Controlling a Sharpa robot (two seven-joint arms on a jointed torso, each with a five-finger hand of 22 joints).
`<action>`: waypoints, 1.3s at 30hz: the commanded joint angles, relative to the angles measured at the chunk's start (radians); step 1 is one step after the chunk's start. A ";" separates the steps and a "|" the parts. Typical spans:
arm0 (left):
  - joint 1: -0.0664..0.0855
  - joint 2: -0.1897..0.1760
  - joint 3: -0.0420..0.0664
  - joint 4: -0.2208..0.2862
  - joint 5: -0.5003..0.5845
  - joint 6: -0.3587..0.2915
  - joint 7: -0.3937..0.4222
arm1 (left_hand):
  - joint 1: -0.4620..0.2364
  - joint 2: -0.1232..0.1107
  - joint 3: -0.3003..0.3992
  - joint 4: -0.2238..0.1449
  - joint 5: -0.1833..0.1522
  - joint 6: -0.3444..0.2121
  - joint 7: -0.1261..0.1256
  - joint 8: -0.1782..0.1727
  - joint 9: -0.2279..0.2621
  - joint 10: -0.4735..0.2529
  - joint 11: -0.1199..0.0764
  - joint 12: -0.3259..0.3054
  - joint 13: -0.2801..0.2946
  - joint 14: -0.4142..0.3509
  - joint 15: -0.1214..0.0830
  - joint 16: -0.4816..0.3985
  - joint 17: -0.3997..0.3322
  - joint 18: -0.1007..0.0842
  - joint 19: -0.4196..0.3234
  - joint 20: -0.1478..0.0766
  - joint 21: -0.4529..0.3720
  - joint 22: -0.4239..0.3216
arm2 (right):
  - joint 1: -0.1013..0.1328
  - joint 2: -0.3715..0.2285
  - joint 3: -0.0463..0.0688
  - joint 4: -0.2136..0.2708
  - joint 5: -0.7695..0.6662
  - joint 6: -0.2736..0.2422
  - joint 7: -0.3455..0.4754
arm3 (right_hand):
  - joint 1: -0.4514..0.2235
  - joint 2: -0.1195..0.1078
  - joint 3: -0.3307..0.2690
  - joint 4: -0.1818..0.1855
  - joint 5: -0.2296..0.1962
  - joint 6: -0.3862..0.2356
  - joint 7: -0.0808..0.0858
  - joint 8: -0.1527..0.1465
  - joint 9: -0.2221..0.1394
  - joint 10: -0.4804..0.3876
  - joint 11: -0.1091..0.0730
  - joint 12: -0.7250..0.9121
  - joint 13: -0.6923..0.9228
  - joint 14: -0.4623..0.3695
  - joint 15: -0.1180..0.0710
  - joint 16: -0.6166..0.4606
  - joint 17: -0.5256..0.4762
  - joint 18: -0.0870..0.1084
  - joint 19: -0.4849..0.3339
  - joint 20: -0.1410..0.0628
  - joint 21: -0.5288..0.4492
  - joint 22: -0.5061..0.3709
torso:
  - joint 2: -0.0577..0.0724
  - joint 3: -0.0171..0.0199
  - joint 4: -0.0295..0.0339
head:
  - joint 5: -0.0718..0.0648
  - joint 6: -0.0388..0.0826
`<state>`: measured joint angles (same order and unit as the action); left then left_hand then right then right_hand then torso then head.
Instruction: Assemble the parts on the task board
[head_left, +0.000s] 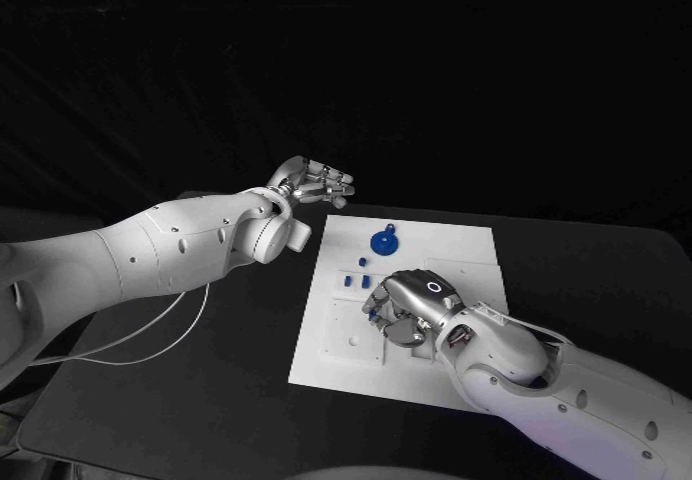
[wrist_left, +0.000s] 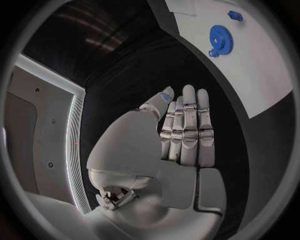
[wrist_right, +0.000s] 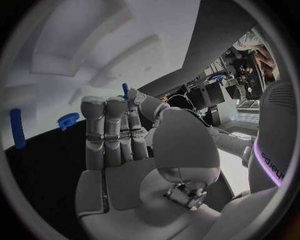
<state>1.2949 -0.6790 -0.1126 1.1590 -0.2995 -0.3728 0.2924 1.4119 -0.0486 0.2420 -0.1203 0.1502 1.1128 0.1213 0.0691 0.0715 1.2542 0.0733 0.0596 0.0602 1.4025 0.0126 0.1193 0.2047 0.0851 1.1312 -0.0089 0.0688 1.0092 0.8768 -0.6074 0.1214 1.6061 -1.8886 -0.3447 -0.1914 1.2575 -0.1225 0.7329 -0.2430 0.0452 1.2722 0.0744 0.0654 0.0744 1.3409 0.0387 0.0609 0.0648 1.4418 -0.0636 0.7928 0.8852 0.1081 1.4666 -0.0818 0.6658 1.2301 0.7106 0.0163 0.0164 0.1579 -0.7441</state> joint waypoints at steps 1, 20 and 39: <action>0.001 0.002 0.001 0.003 0.007 0.011 0.012 | -0.003 0.011 -0.004 0.000 0.004 0.006 -0.001 -0.005 -0.001 -0.002 0.001 0.000 -0.001 0.006 0.003 -0.006 0.001 -0.016 -0.001 0.004 -0.001 0.001 | -0.003 0.002 -0.002 -0.005 -0.029 0.004 0.003 | 0.003 0.000 0.003 -0.001 0.004 0.005 0.001 -0.001 0.001 0.019 -0.014 0.002 0.002 0.006 -0.003 -0.005 0.001 0.018 0.049 -0.009 0.001 0.001 | 0.000 -0.0006 -0.0001 | -0.002 -0.002; 0.001 0.002 0.001 0.001 0.007 0.015 0.010 | -0.004 0.013 -0.005 -0.001 0.004 0.007 -0.001 -0.005 -0.001 -0.001 0.000 0.000 -0.001 0.006 0.003 -0.006 0.002 -0.016 -0.001 0.004 -0.001 0.000 | -0.007 0.004 -0.006 -0.014 -0.052 0.013 -0.007 | 0.001 0.000 0.005 -0.004 0.004 0.006 0.001 -0.001 0.002 0.020 -0.014 0.002 0.002 0.005 -0.003 -0.005 0.001 0.018 0.048 -0.009 0.002 0.002 | 0.000 0.0009 -0.0004 | -0.005 -0.013; 0.001 0.003 0.001 -0.001 0.007 0.017 0.008 | -0.004 0.013 -0.005 -0.001 0.004 0.007 -0.001 -0.005 -0.001 -0.001 0.000 0.000 -0.001 0.006 0.003 -0.006 0.002 -0.016 -0.001 0.004 -0.001 0.000 | -0.008 0.006 -0.013 -0.020 -0.063 0.034 -0.011 | 0.001 0.001 0.004 -0.006 0.004 0.007 0.001 -0.001 0.002 0.021 -0.014 0.002 0.002 0.005 -0.003 -0.004 0.001 0.018 0.048 -0.009 0.003 0.003 | 0.000 0.0001 0.0004 | -0.004 -0.020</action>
<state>1.2948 -0.6781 -0.1126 1.1570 -0.2984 -0.3679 0.2915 1.4066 -0.0433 0.2420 -0.1203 0.1502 1.1128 0.1213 0.0691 0.0715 1.2542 0.0733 0.0596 0.0602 1.4025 0.0126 0.1193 0.2053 0.0851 1.1312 -0.0089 0.0688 1.0087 0.8704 -0.6024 0.1087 1.5868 -1.9335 -0.3308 -0.2001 1.2570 -0.1229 0.7340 -0.2473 0.0462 1.2720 0.0745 0.0628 0.0751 1.3457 0.0372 0.0574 0.0657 1.4417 -0.0633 0.7927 0.8856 0.1085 1.4644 -0.0839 0.6659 1.2312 0.7101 0.0164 0.0165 0.1525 -0.7625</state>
